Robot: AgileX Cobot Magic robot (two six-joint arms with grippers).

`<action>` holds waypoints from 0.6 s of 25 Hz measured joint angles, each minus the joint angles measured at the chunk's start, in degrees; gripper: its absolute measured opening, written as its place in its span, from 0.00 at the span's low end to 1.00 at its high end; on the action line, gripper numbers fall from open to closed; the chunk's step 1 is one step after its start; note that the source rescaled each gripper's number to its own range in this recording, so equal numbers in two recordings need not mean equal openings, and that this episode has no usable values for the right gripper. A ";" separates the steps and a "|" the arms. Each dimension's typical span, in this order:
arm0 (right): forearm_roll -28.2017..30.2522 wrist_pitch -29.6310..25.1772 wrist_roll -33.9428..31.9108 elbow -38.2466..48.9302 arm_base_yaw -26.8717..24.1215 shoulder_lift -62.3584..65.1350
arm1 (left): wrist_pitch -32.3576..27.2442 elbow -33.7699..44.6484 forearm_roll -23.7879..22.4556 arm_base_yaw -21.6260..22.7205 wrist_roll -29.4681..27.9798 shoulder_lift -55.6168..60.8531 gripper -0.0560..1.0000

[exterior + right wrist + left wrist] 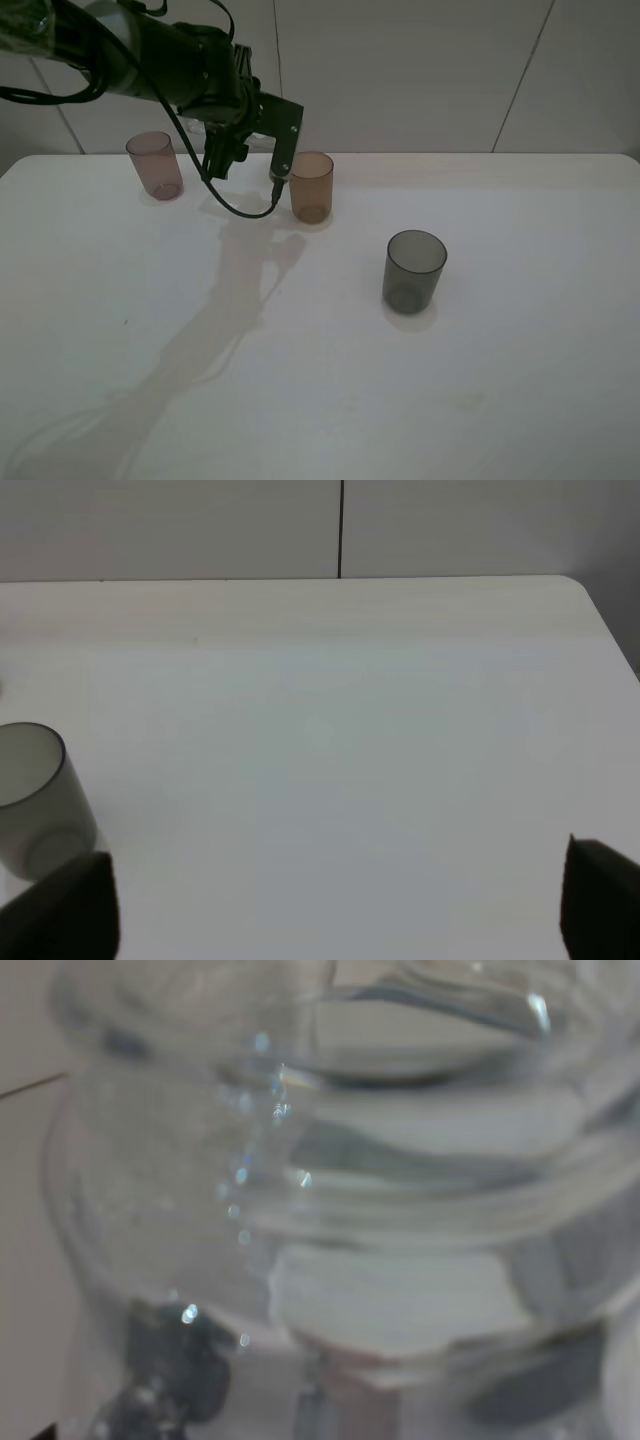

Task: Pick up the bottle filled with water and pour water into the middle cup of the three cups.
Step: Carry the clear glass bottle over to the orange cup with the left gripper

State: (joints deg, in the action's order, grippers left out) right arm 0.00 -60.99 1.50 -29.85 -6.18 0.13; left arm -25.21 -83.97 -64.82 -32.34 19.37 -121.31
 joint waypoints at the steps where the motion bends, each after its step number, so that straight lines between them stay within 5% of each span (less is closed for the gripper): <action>1: 0.00 0.00 0.00 0.00 0.00 0.00 | 0.41 0.00 -0.28 0.00 0.13 -0.07 0.08; 15: 0.00 0.00 0.00 0.00 0.00 0.00 | 2.24 0.00 -5.88 0.00 1.04 -0.07 0.08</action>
State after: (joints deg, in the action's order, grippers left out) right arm 0.00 -60.99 1.50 -29.85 -6.18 0.13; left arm -22.97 -83.97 -70.70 -32.34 20.40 -121.38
